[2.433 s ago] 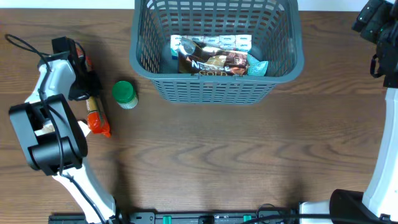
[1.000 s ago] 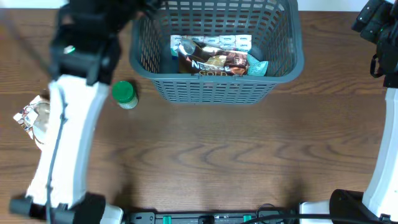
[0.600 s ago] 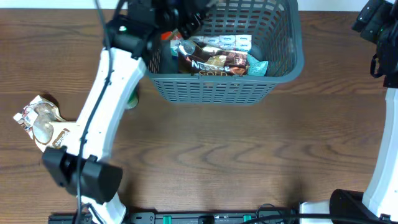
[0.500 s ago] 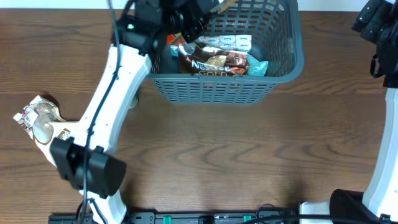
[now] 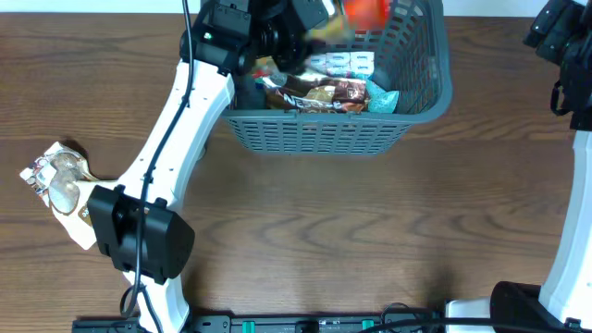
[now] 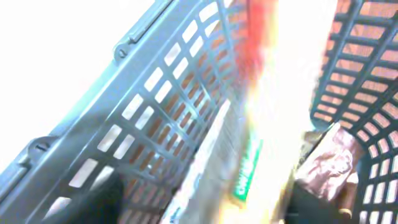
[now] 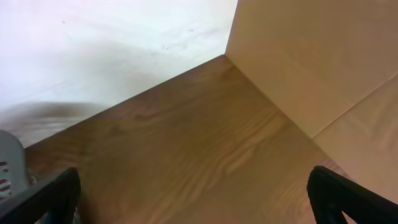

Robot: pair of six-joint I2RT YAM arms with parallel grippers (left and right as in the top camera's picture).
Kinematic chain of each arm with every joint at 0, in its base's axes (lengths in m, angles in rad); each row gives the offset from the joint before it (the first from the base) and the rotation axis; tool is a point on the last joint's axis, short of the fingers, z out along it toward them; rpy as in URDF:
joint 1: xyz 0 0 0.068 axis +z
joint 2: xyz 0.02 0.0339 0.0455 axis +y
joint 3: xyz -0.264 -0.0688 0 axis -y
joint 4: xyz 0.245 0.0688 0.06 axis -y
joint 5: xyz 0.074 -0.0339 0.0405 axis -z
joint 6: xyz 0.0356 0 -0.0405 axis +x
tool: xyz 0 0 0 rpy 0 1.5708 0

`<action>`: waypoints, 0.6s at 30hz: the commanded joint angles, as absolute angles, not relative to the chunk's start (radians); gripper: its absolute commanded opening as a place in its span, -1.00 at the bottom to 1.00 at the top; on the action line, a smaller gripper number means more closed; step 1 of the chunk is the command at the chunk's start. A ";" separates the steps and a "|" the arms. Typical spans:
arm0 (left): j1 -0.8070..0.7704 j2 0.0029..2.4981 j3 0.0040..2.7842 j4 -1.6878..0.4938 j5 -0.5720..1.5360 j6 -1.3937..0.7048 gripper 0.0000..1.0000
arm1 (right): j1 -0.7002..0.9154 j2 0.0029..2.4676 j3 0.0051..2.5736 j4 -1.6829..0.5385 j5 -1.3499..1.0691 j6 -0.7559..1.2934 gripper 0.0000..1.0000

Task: Pack container
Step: 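Lift the snack bar with the left gripper and drop it into the basket, then move the left gripper over the green-lidded Knorr jar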

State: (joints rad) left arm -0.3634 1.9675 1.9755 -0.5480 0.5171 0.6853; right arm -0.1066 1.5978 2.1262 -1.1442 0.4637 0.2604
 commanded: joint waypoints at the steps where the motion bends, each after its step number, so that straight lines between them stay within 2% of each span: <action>1: -0.368 1.967 2.009 -0.542 0.530 0.654 0.97 | -0.112 1.601 2.128 -1.146 0.467 0.276 0.98; 8: -0.368 1.932 2.011 -0.509 0.496 0.547 0.97 | -0.112 1.601 2.128 -1.146 0.467 0.276 0.98; 13: -0.368 1.814 2.015 -0.459 0.228 0.472 0.97 | -0.112 1.601 2.128 -1.146 0.467 0.276 0.98; 18: -0.364 1.702 2.015 -0.525 -0.142 0.392 0.97 | -0.112 1.601 2.128 -1.146 0.467 0.276 0.98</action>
